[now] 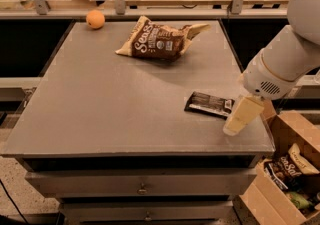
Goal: Move rxbar chocolate near brown chip bag
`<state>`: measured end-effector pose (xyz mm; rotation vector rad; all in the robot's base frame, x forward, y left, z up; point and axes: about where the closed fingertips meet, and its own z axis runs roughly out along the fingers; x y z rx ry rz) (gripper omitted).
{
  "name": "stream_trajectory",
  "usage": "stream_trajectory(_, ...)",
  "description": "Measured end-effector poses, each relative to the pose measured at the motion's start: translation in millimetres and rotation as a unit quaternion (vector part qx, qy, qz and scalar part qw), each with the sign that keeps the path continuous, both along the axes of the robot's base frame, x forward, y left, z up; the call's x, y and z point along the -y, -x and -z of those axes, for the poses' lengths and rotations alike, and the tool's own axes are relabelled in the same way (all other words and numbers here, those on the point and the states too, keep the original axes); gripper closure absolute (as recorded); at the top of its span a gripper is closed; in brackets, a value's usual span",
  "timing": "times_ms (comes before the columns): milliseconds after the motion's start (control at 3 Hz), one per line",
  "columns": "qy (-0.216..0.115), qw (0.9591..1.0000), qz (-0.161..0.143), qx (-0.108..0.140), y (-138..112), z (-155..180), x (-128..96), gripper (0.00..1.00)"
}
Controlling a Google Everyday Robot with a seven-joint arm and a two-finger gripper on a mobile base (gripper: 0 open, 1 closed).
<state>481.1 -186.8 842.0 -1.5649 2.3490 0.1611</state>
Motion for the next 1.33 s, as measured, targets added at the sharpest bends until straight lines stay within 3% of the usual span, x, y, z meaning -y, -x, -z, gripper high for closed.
stream_trajectory(333, -0.006, 0.9998, -0.019, -0.001, -8, 13, -10, 0.40)
stream_trajectory(667, -0.012, 0.9993, -0.037, -0.001, -16, 23, -17, 0.40)
stream_trajectory(1333, -0.013, 0.9991, -0.040, 0.000, -18, 21, -19, 0.39)
